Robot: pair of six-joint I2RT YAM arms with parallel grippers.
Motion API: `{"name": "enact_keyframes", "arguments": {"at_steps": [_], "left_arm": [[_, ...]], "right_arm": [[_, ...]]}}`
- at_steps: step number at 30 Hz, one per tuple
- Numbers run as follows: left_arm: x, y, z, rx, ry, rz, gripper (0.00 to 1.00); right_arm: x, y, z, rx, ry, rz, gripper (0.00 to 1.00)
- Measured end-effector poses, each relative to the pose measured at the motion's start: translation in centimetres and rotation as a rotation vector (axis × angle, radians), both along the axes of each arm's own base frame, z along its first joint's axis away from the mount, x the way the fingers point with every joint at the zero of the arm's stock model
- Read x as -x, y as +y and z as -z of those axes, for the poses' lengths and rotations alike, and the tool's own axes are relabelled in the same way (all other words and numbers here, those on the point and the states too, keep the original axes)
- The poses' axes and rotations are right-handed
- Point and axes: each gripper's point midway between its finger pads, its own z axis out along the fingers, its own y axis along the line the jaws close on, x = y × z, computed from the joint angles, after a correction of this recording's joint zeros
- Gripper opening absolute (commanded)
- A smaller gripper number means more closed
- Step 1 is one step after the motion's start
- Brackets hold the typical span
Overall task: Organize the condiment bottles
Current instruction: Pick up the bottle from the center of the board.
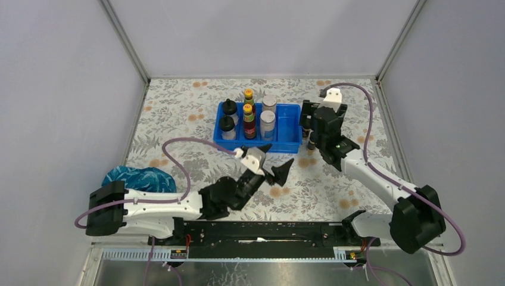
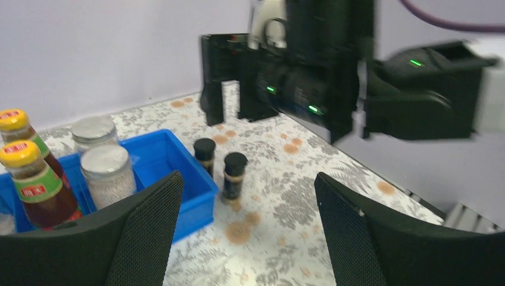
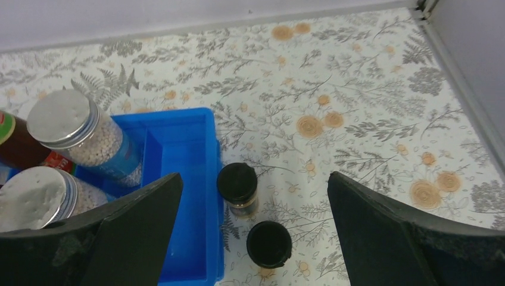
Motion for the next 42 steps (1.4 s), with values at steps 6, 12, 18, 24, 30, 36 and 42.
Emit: {"name": "enact_keyframes", "arguments": {"at_steps": [6,12,18,24,30,36,42], "left_arm": [[5.7,-0.6,1.0,-0.041,-0.045,0.044,0.85],[8.6,0.1,0.1,-0.049,-0.100,0.032,0.85],[9.4,1.2,-0.2,-0.064,-0.140,-0.017,0.85],[9.2,2.3,-0.4,-0.065,-0.157,-0.057,0.85],[9.0,2.8,-0.7,-0.062,-0.167,-0.075,0.86],[8.9,3.1,-1.1,-0.060,-0.180,-0.088,0.86],[8.8,3.2,-1.1,-0.066,-0.193,-0.098,0.86]], "right_arm": [[-1.3,1.6,3.0,0.003,0.113,-0.051,1.00],[-2.6,1.9,5.1,-0.036,0.196,-0.069,0.99],[-3.5,1.8,7.1,-0.054,0.253,-0.068,0.98],[-4.2,1.7,8.8,-0.059,0.297,-0.064,0.95],[-4.5,1.5,10.2,-0.062,0.331,-0.065,0.90],[-4.6,1.4,11.0,-0.067,0.351,-0.067,0.82],[-4.6,1.5,11.6,-0.071,0.365,-0.071,0.75]]}}
